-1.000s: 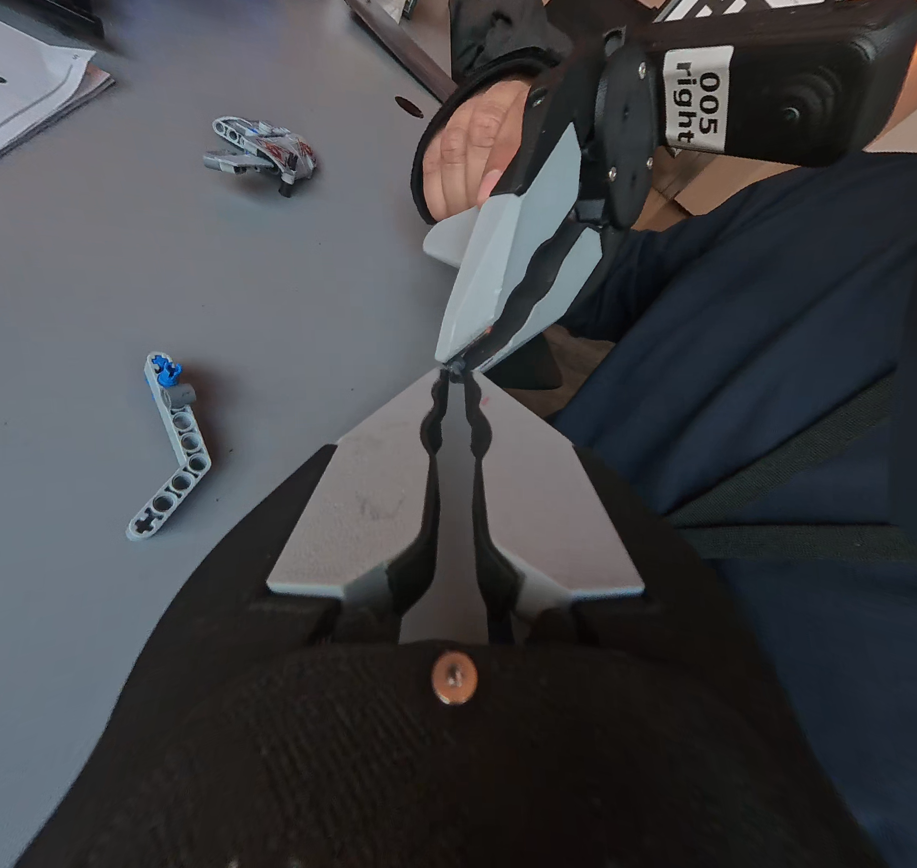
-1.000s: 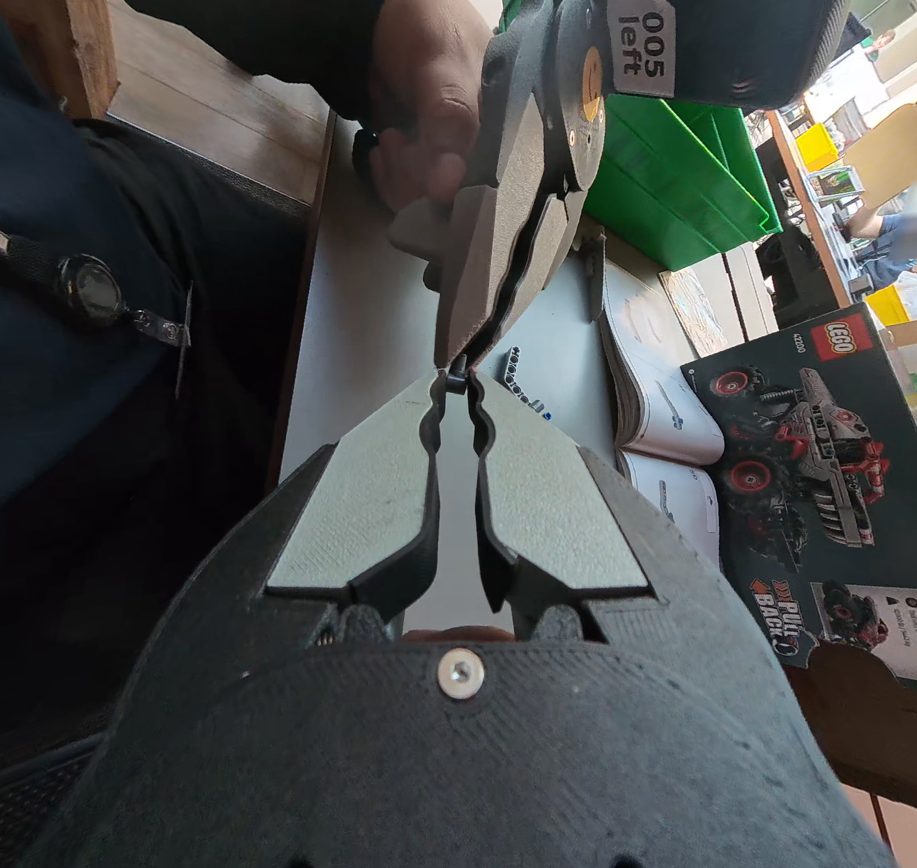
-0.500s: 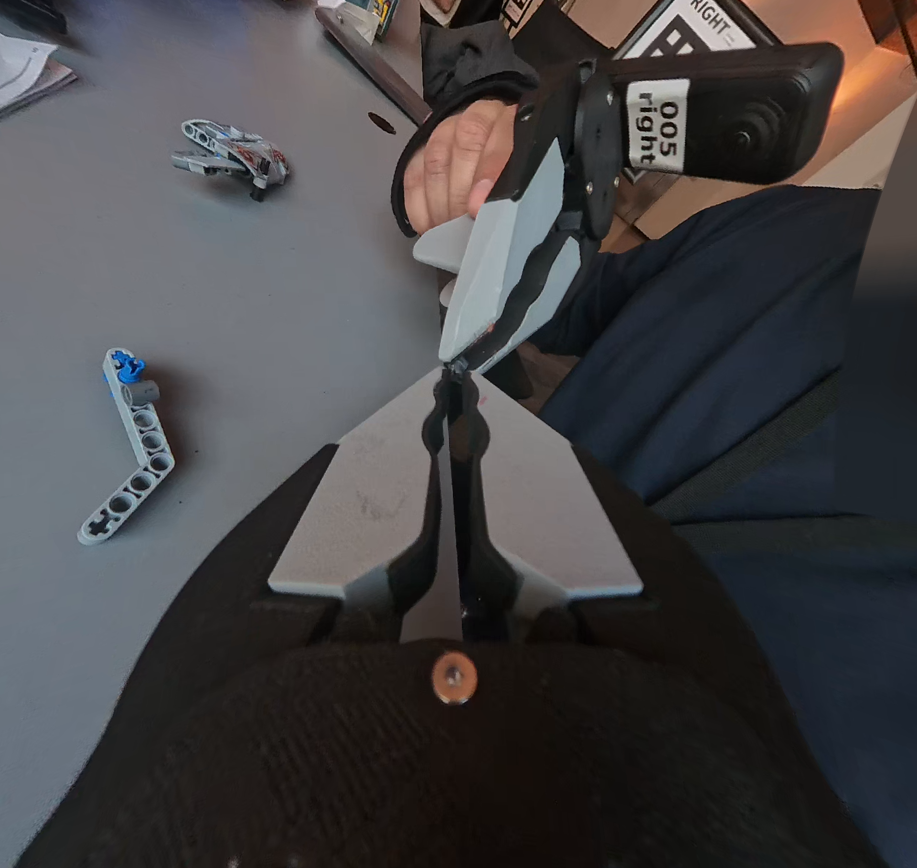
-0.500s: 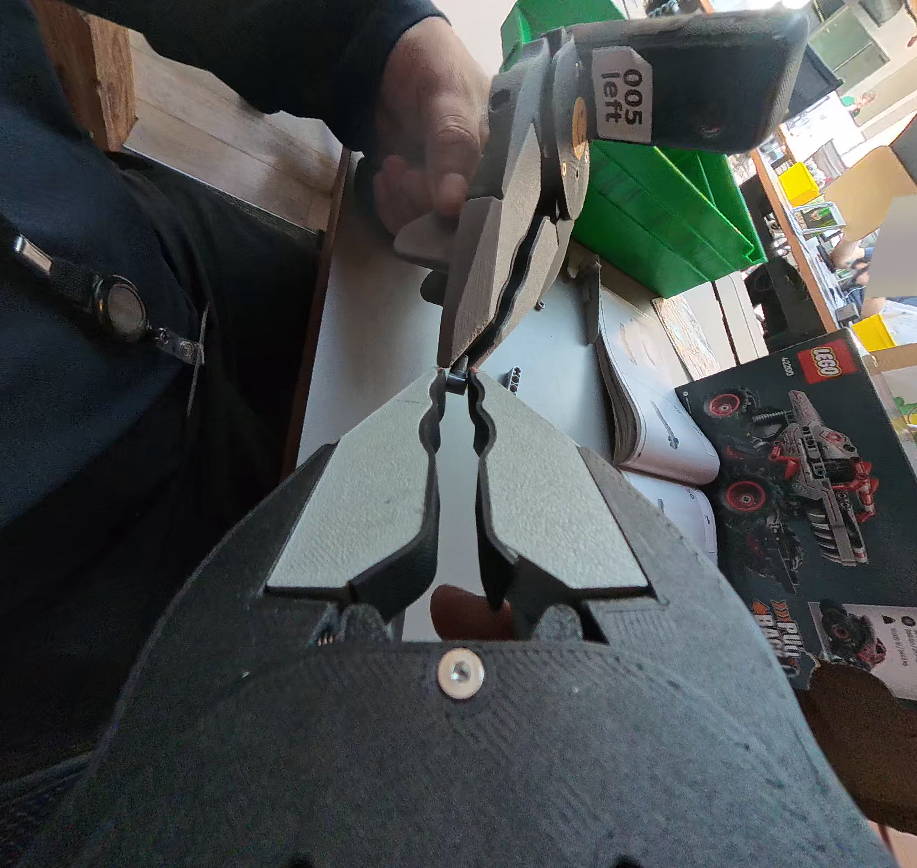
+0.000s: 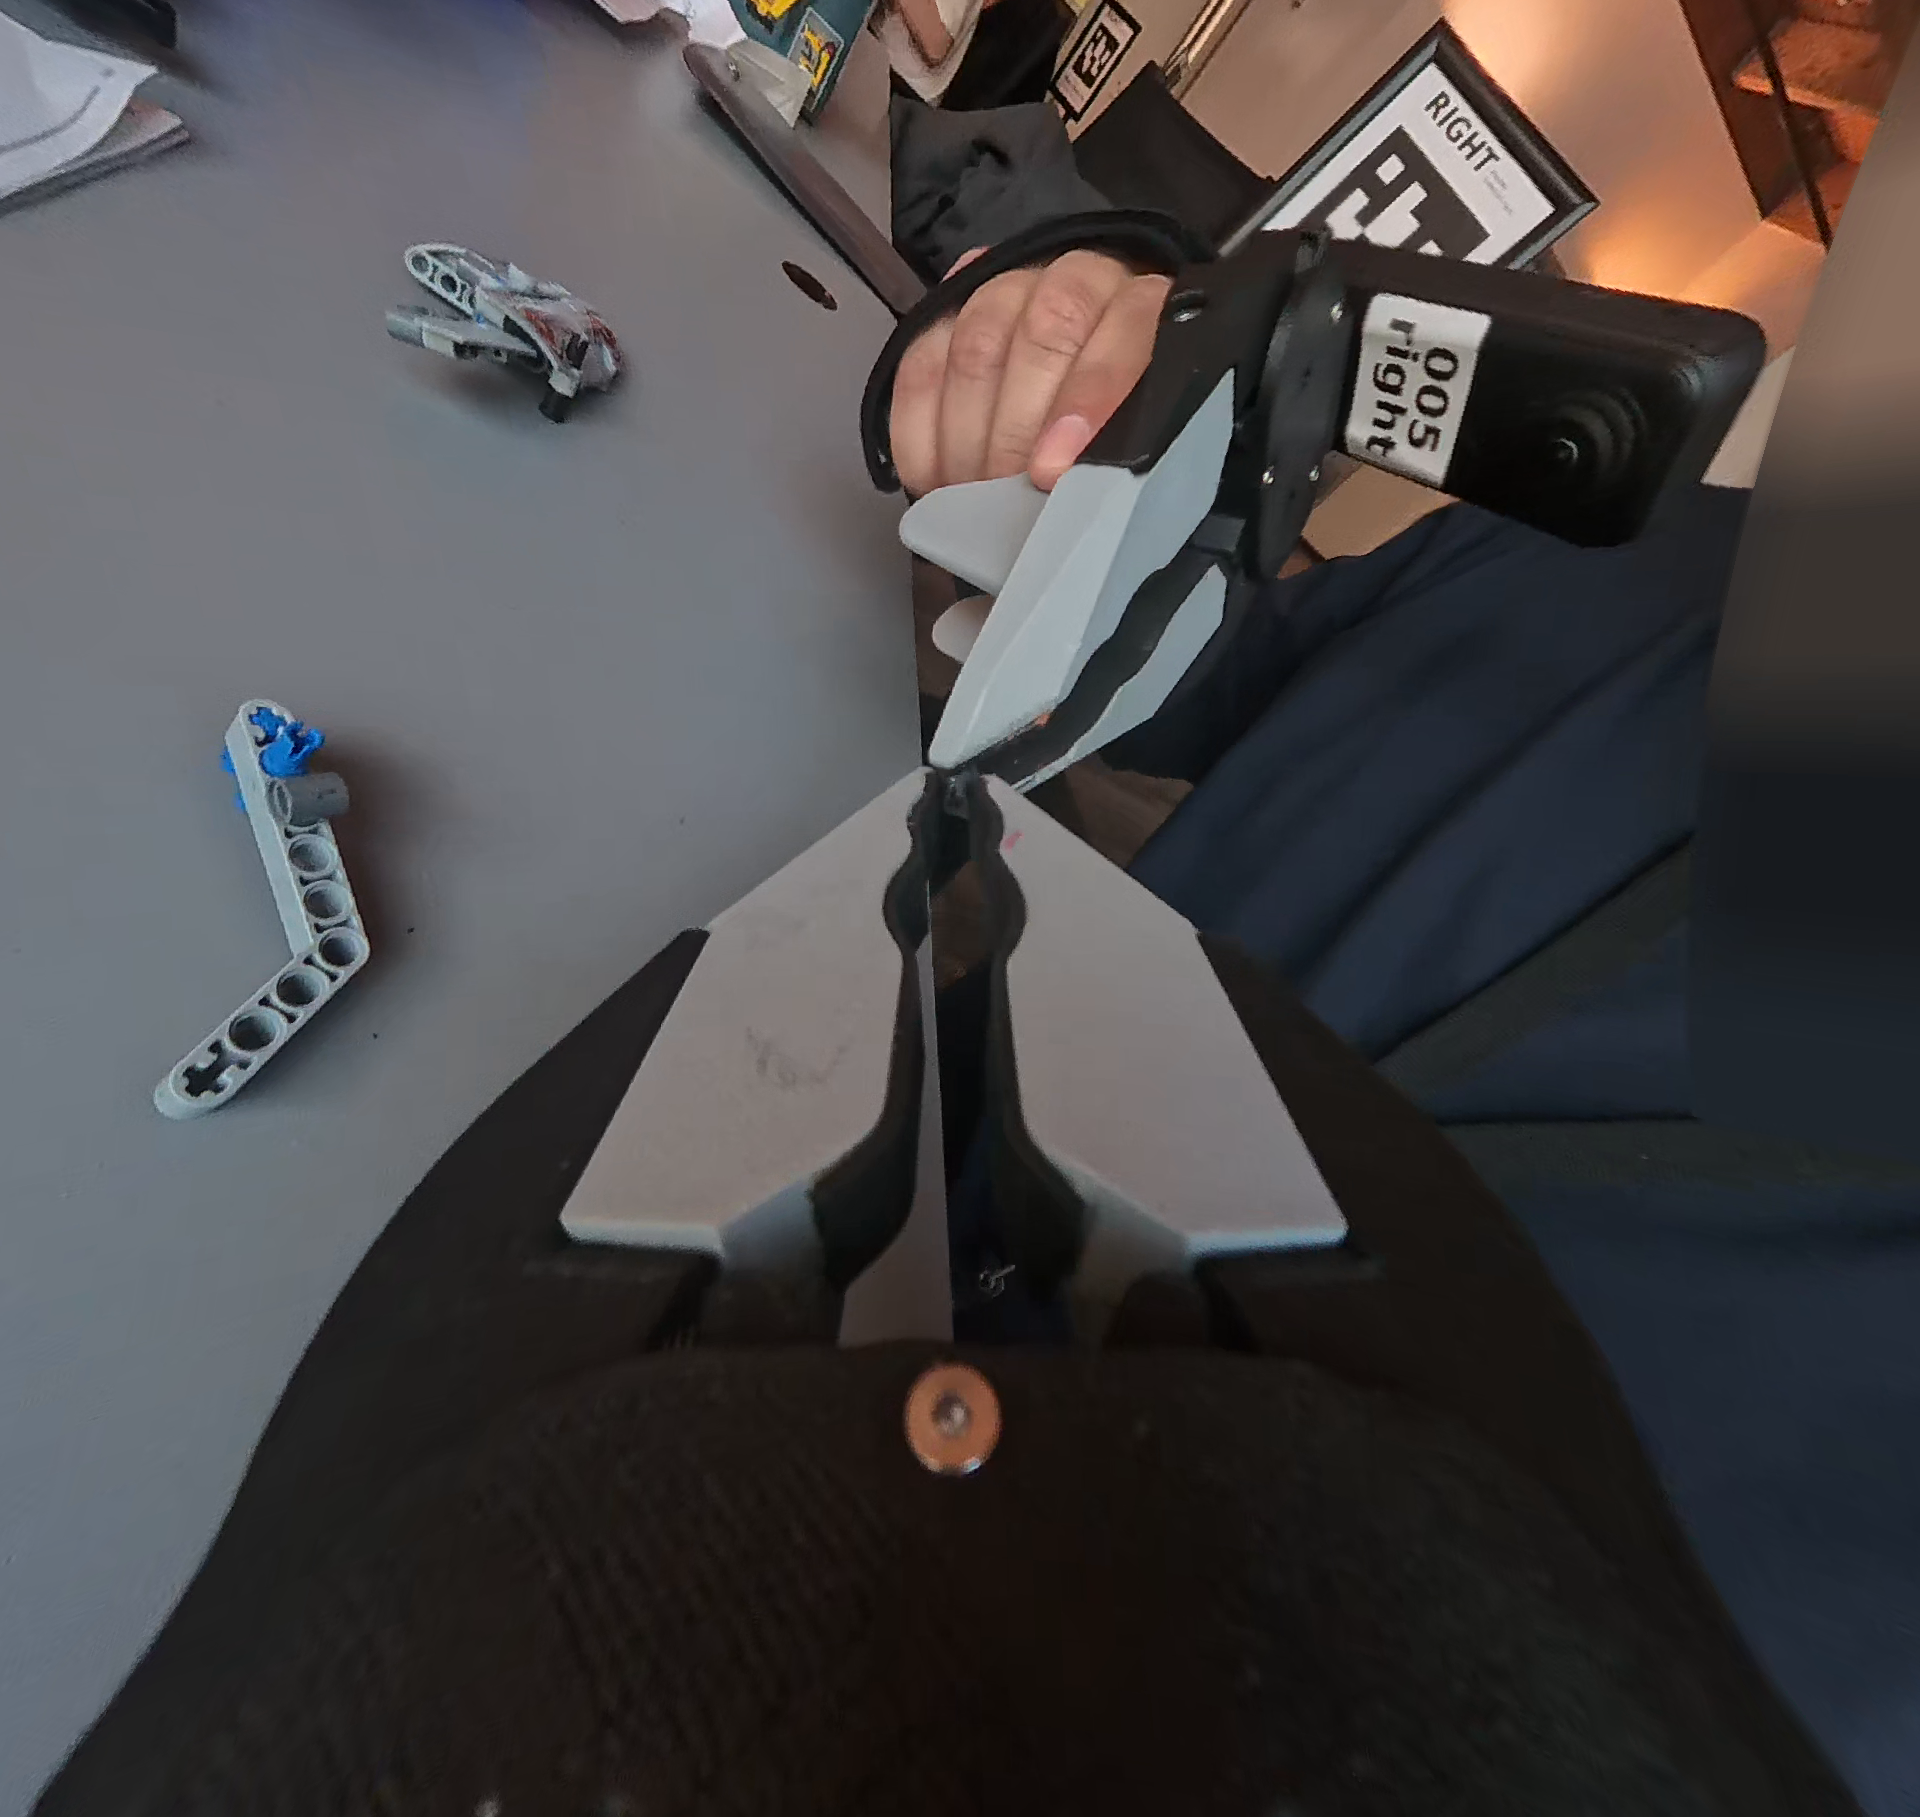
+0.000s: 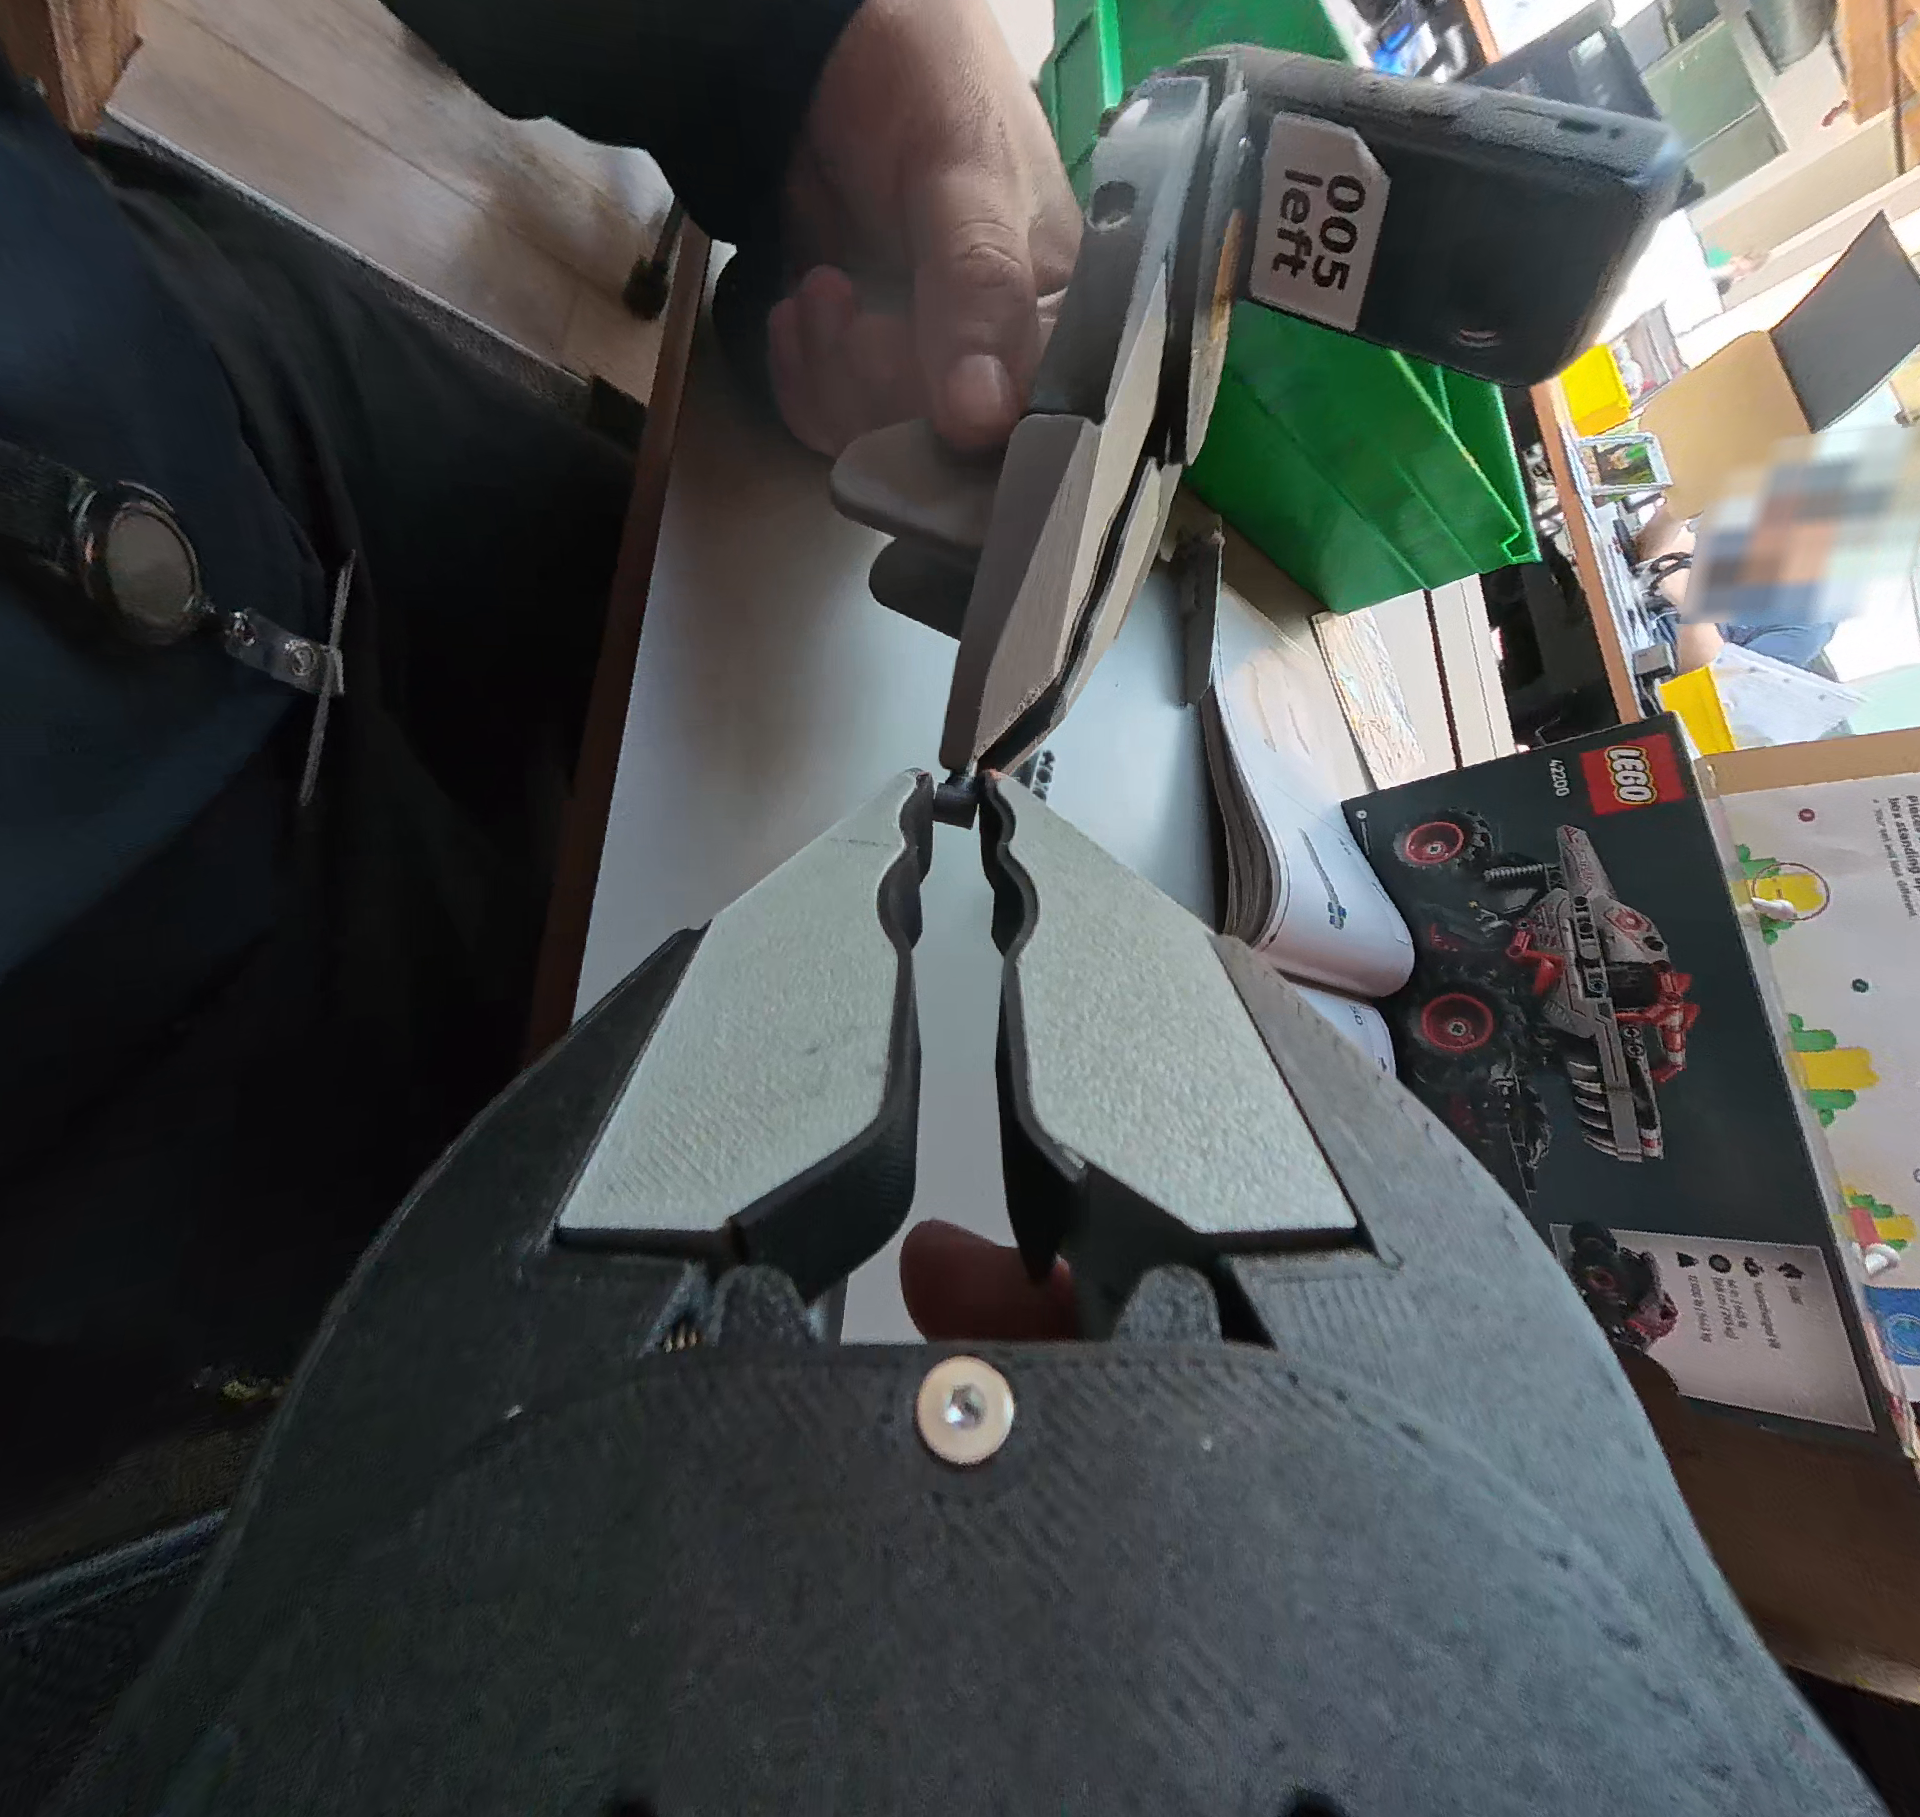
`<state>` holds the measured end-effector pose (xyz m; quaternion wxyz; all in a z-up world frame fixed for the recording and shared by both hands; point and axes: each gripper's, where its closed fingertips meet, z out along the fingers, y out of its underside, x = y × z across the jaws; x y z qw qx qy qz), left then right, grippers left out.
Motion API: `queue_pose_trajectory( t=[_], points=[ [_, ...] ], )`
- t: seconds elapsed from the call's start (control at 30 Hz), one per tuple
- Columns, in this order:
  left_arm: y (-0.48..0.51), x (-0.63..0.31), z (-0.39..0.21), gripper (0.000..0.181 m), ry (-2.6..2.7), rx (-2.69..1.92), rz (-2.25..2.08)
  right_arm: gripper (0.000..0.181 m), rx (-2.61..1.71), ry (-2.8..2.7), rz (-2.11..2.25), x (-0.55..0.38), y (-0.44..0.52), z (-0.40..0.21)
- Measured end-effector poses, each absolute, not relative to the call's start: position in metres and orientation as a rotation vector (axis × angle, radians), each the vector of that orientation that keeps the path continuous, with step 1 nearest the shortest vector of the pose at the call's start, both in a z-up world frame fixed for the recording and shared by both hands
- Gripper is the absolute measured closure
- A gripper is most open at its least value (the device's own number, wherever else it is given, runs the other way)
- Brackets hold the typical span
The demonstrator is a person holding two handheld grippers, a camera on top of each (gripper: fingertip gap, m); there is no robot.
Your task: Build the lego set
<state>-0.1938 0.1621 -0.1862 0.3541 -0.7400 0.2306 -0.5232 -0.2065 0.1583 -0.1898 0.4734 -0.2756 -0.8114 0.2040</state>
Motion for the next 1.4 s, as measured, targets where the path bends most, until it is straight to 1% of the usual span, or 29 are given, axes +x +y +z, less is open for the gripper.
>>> queue_pose_trajectory(
  t=[0.03,0.23,0.5,0.97,1.3,1.33,1.37,1.4],
  points=[
    [0.162,-0.194,-0.183,0.180,0.589,-1.891,-1.365,0.175,-0.678,-1.965,0.527,-0.207,0.158,-0.187],
    [0.156,-0.191,-0.159,0.180,0.572,-1.725,-1.500,0.173,-0.731,-1.825,0.826,-0.203,0.153,-0.160],
    [0.155,-0.192,-0.132,0.180,0.501,-1.527,-1.603,0.175,-0.751,-1.682,1.018,-0.204,0.150,-0.132],
    [0.150,-0.189,-0.137,0.180,0.552,-1.583,-1.609,0.176,-0.608,-1.837,0.840,-0.201,0.146,-0.138],
    [0.151,-0.191,-0.141,0.180,0.531,-1.603,-1.641,0.177,-0.616,-1.876,0.808,-0.202,0.146,-0.143],
    [0.152,-0.193,-0.141,0.179,0.527,-1.616,-1.622,0.177,-0.631,-1.878,0.795,-0.203,0.148,-0.144],
    [0.154,-0.197,-0.142,0.173,0.533,-1.640,-1.580,0.177,-0.647,-1.875,0.777,-0.205,0.152,-0.144],
    [0.159,-0.203,-0.147,0.162,0.530,-1.693,-1.493,0.177,-0.665,-1.874,0.759,-0.207,0.156,-0.145]
  ],
)
